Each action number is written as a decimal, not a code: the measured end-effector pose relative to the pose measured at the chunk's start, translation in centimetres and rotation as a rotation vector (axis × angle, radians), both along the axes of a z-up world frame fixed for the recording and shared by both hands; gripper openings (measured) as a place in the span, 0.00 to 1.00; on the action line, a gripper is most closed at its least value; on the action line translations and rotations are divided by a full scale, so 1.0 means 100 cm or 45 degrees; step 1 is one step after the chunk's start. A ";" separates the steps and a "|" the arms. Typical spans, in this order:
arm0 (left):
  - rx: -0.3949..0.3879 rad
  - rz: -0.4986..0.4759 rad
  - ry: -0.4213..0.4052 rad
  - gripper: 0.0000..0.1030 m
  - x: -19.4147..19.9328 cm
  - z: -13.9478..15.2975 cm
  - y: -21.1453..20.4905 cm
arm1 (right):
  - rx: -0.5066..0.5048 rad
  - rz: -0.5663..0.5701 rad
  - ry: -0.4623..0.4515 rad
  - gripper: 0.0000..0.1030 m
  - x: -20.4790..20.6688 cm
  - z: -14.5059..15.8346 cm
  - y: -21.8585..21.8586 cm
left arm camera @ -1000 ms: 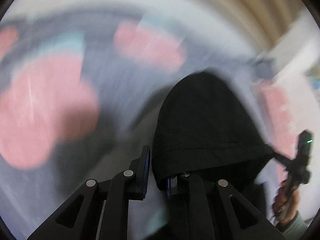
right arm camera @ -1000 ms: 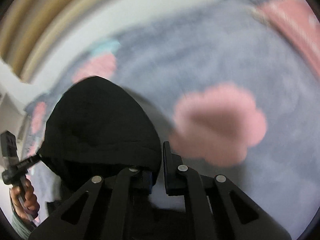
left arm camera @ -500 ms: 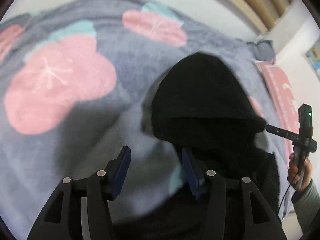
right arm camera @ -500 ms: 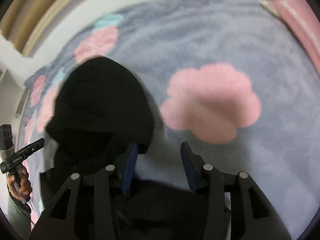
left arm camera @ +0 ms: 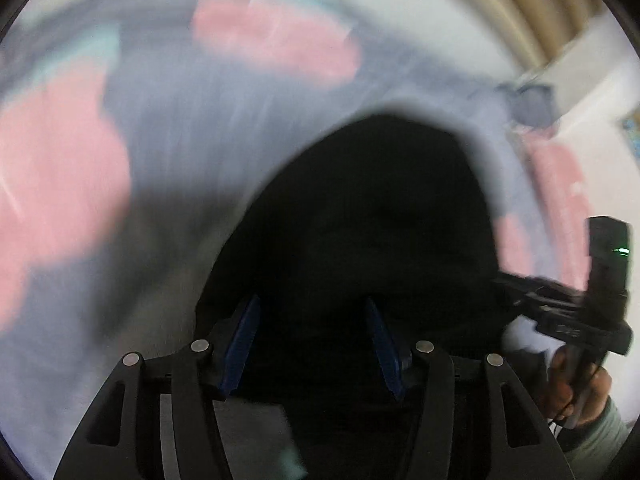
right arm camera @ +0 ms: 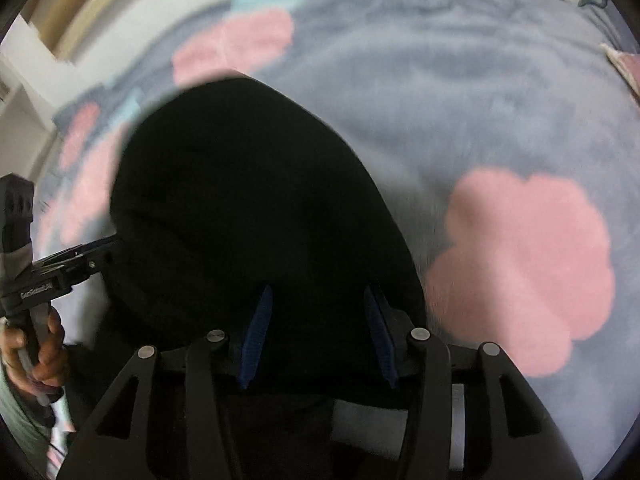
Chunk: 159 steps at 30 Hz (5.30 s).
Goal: Fold large clothes
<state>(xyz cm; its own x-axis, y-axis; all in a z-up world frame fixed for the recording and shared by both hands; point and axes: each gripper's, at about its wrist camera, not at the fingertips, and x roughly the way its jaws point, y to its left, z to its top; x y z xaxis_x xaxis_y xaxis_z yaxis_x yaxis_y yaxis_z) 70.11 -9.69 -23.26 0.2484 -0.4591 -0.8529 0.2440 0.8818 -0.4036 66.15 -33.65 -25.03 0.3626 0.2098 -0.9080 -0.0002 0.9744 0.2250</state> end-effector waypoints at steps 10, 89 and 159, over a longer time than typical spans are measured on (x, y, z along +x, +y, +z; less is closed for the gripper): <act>-0.111 -0.065 -0.250 0.55 -0.015 0.079 0.004 | 0.026 0.071 -0.169 0.63 0.004 0.067 0.004; 0.013 -0.300 -0.043 0.31 -0.376 0.096 0.025 | -0.087 0.485 -0.071 0.26 -0.340 0.095 0.073; -0.191 0.330 0.015 0.55 -0.499 0.124 0.176 | 0.064 -0.106 0.037 0.64 -0.434 0.099 -0.037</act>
<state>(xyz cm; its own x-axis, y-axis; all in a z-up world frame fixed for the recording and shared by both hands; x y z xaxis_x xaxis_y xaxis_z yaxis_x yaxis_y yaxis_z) 20.23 7.93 -10.83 0.3645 -0.5032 -0.7836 0.0135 0.8442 -0.5358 22.77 -37.31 -15.15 0.3544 0.2257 -0.9075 0.0873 0.9582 0.2724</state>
